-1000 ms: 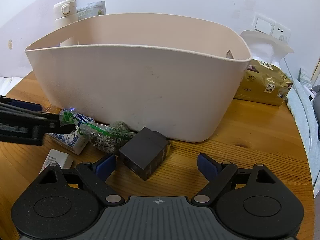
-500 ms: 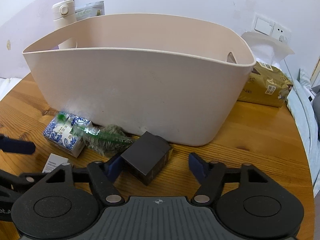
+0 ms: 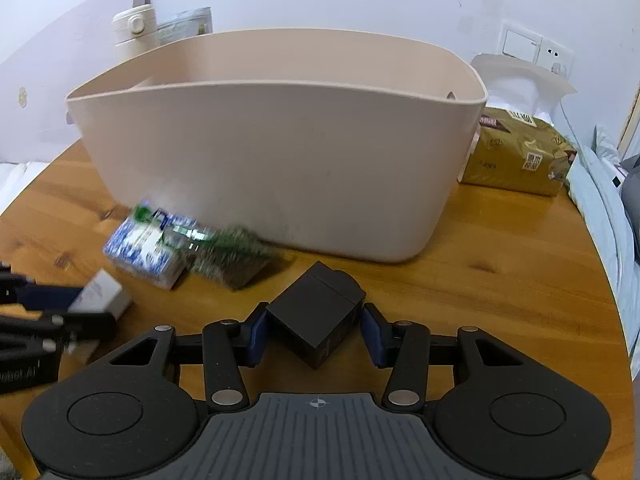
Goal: Organize objects
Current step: 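Grasp the white card box with left tool while right tool grasps black square object, then carry both items over the bin and open both tools to release them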
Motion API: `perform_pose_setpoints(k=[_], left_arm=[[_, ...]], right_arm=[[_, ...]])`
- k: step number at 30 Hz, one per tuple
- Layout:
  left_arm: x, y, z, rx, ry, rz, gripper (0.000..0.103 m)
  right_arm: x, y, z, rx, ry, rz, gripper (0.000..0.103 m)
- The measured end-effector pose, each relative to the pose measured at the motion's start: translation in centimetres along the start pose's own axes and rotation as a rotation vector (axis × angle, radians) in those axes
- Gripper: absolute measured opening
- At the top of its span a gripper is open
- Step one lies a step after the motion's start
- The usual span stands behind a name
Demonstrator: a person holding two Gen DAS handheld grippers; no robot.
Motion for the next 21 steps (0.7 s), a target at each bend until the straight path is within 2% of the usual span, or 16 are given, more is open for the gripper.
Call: perform_pose_setpoints(k=[6, 9, 12, 21], left_arm=[[-1.9, 1.0, -1.0, -0.032, 0.026, 0.081, 0.031], [-2.7, 2.0, -1.3, -0.022, 0.045, 0.121, 0.031], [-3.7, 2.8, -1.5, -0.025, 0.050, 0.161, 0.031], [-6.8, 4.5, -1.0, -0.002, 0.058, 0.254, 0.031]], right_arm=[[-1.6, -0.2, 0.1, -0.021, 0.004, -0.001, 0.046], [-2.4, 0.6, 0.0, -0.010, -0.011, 0.017, 0.046], [-3.2, 1.4, -0.4, -0.008, 0.009, 0.030, 0.046], [-6.0, 3.8, -1.9, -0.061, 0.005, 0.106, 0.046]])
Point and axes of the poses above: each gripper's, at about its wrist camera, not at the fingertips, and x roughly the way its jaws point, z to its right, y to its top, the point moved 7 cm from there along x, roughly the way its jaws point, and after that the axes turned 7 degrees about x, right-handed, at the moved point
